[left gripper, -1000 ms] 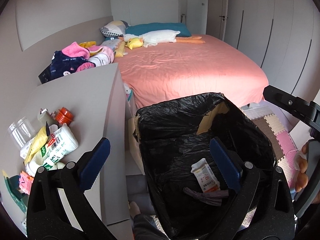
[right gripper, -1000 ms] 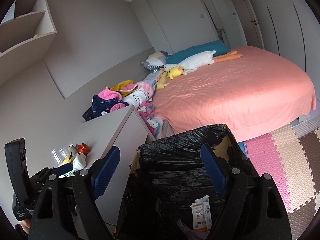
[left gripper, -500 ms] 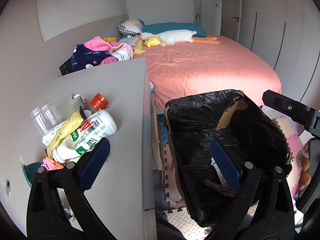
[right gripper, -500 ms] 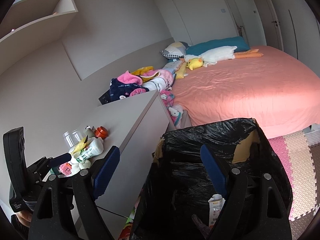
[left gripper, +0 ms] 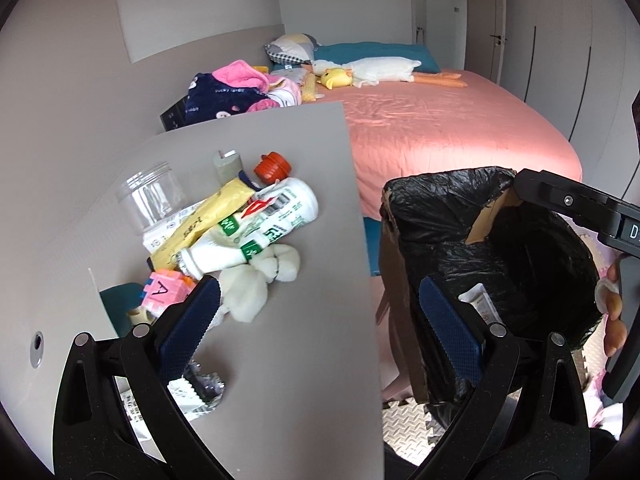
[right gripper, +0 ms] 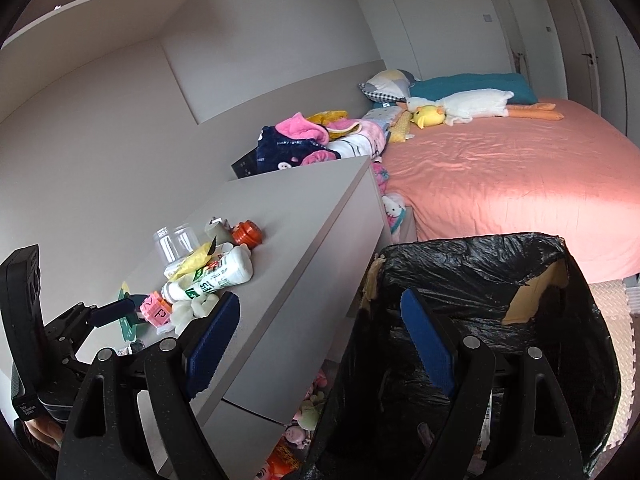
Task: Collect trash
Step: 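Return to the desk and grasp the snack wrapper with the left tool, then carry the snack wrapper with the left tool over the black trash bag, then open the left tool to drop the wrapper into the trash bag, then move both tools back to the desk toward the white milk bottle, then grasp the white milk bottle with the right tool while the left tool grasps the translucent blue lid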
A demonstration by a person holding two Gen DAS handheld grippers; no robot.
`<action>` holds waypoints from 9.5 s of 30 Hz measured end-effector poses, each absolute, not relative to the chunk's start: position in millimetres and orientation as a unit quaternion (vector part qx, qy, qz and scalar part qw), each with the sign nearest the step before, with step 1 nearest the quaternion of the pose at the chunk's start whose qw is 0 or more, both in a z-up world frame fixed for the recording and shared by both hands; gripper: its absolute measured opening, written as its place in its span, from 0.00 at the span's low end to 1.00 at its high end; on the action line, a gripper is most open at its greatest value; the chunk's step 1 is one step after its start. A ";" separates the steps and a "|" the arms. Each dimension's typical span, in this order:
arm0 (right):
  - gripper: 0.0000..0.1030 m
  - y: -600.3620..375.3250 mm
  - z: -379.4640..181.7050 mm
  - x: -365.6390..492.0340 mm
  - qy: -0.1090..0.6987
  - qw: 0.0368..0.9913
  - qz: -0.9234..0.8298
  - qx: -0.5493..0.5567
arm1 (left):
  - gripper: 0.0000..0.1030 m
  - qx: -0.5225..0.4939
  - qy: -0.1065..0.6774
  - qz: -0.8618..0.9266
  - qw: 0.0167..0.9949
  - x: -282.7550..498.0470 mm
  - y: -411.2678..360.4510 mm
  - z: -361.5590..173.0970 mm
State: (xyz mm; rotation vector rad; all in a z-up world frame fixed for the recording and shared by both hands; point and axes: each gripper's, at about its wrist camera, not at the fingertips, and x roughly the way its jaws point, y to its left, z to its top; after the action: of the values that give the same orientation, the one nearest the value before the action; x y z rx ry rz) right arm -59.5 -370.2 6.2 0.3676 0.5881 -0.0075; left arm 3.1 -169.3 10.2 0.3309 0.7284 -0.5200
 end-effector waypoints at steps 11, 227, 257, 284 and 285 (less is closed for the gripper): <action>0.81 -312.9 -3.3 -31.3 0.318 0.934 0.049 0.154 | 0.94 0.147 0.363 -0.208 0.896 9.8 -103.4 5.1; 0.79 -290.4 -41.9 37.7 0.351 0.875 0.103 0.317 | 0.94 0.003 0.363 -0.179 0.914 69.2 -60.1 2.3; 0.72 -282.6 -63.7 79.3 0.335 0.842 0.089 0.412 | 0.94 -0.084 0.445 -0.091 0.887 136.2 -18.0 -36.8; 0.35 -266.2 -62.6 116.9 0.343 0.860 0.094 0.366 | 0.94 -0.070 0.454 -0.065 0.886 136.3 -10.0 -32.9; 0.35 -266.8 -60.9 114.5 0.339 0.863 0.093 0.362 | 0.94 -0.072 0.454 -0.065 0.886 136.7 -10.2 -33.2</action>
State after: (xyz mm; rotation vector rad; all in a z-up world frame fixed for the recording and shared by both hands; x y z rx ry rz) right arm 114.5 -266.8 -60.9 0.7589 0.7107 0.1958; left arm 136.7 -10.2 -33.2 -0.1504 0.9435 -0.1358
